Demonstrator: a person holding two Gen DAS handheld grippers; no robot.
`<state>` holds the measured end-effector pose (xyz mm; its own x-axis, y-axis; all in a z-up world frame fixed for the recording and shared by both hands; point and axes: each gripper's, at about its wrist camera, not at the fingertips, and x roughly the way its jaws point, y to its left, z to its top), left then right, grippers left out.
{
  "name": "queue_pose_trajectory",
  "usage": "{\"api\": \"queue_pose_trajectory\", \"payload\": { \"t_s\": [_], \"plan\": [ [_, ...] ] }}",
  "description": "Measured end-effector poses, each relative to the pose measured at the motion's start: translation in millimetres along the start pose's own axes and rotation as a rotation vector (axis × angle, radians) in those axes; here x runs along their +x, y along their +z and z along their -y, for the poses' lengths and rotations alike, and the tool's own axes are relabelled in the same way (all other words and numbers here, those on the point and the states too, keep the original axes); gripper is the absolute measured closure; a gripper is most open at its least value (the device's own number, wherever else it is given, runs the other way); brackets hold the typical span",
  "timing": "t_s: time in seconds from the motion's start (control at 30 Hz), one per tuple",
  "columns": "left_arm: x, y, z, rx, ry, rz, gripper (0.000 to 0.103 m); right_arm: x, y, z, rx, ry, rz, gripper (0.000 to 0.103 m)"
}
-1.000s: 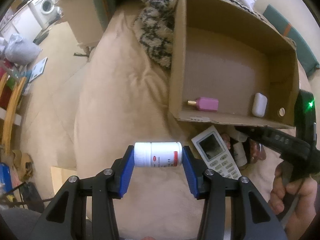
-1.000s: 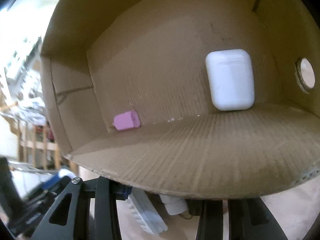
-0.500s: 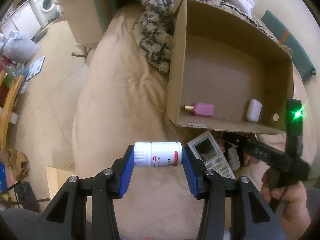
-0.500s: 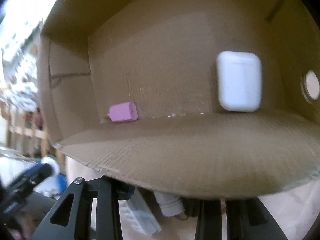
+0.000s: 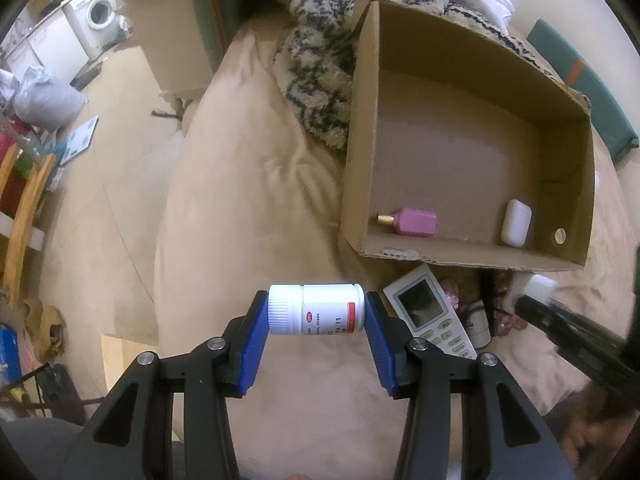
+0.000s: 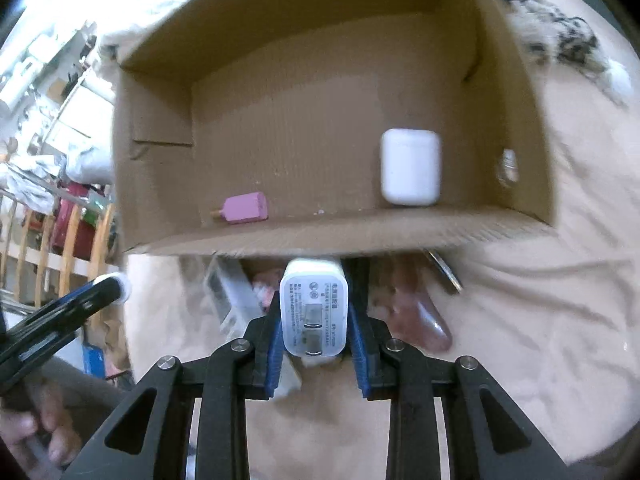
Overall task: Organize rigid objects
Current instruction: 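Reach the right tool to the items and grasp the white charger plug, then carry the pill bottle and charger into the box and release both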
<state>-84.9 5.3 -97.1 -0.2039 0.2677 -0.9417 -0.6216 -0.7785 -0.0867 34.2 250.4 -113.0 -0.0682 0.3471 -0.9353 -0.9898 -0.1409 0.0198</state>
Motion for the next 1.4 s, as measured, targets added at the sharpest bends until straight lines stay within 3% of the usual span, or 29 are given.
{"api": "queue_pose_trajectory", "payload": {
  "t_s": [0.07,0.17,0.33,0.43,0.57,0.97,1.23,1.4],
  "plan": [
    [-1.7,-1.7,0.4,0.007,0.005,0.006,0.060,-12.8,-6.7,-2.5,0.008,0.004,0.021,0.072],
    [-3.9,-3.0,1.2,0.013,0.001,0.011,0.060,-11.0,-15.2,-56.1,0.002,0.016,0.089,0.072],
    [-10.4,-4.1,4.9,0.025,-0.003,0.039,0.060,-66.8,-16.9,-64.9,-0.069,-0.003,0.249,0.072],
    [-16.9,-4.9,7.2,0.036,-0.001,0.070,0.060,-78.6,-14.7,-69.0,-0.073,-0.014,0.291,0.072],
    [-27.3,-1.8,11.3,0.047,-0.004,0.111,0.060,-95.0,-9.7,-38.6,-0.048,-0.017,0.302,0.072],
    [-52.8,52.6,49.7,0.126,-0.034,0.195,0.060,-95.3,53.7,-38.2,0.019,-0.070,0.361,0.072],
    [-15.4,83.4,82.3,0.200,0.003,0.190,0.060,-68.0,90.1,-15.0,0.115,-0.109,0.323,0.072],
    [16.3,92.8,95.9,0.232,0.008,0.174,0.060,-38.9,95.6,-3.3,0.170,-0.127,0.271,0.072]
  ]
}}
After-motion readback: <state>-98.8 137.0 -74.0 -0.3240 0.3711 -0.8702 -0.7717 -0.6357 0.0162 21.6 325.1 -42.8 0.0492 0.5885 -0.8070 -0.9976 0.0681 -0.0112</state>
